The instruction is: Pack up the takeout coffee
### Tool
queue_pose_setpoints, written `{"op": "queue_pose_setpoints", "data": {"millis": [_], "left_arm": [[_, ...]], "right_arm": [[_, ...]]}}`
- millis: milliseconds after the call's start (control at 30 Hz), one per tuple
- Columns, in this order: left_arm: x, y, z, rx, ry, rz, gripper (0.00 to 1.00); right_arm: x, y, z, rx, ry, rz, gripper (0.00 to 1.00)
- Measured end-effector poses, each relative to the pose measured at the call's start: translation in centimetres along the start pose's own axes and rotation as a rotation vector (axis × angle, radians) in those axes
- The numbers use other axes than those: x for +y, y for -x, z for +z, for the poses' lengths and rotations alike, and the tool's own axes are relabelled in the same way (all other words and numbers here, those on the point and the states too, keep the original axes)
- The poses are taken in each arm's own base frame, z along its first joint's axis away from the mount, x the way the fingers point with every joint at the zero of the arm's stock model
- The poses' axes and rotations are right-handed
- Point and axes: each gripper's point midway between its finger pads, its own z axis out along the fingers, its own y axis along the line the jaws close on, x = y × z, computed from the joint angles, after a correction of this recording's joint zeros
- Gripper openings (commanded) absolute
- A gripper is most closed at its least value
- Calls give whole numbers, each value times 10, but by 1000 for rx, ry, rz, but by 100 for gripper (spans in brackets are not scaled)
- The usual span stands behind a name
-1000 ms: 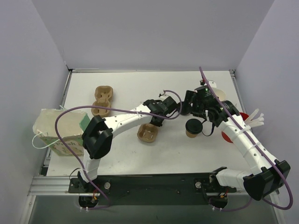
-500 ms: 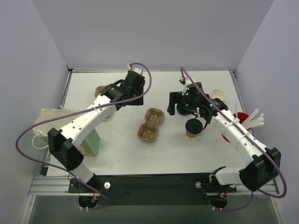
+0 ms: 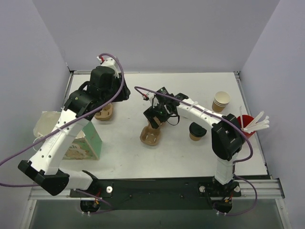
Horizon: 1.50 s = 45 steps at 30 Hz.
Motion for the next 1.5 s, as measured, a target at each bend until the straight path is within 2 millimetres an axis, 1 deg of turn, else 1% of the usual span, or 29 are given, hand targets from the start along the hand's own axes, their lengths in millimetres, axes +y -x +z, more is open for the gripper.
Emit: {"op": "queue_pose_setpoints", "data": {"millis": [67,200,300,433,600,833,933,1200,1367,1500], "left_arm": [[4,6,-10,-22,-3,-10,43],[16,20,-29,-71,1,-35,43],[25,28,-40,-104,12,-52,43],[31,33,-46,-123,17,-61,43],[31,33,-47,-121,12,-64,43],[34,31,-45,-116,20,-67,43],[38,29,-43,-110,31,-69,43],[45,26,-39,-101,53,-75,42],[53,26,-38,-100,78,-83,42],[65,29,-41,-112,121,-103,42]], "right_arm": [[2,5,5,7,6,-30,87],[14,9,7,14,34,-86,84],[23,7,11,29,49,-119,83],[33,-4,22,77,67,-145,80],[36,-14,33,114,78,-152,79],[29,-25,47,159,52,-161,77],[27,-24,48,159,46,-165,75],[24,-8,49,117,31,-172,73],[23,-11,56,130,29,-172,68],[23,-11,56,130,29,-171,61]]}}
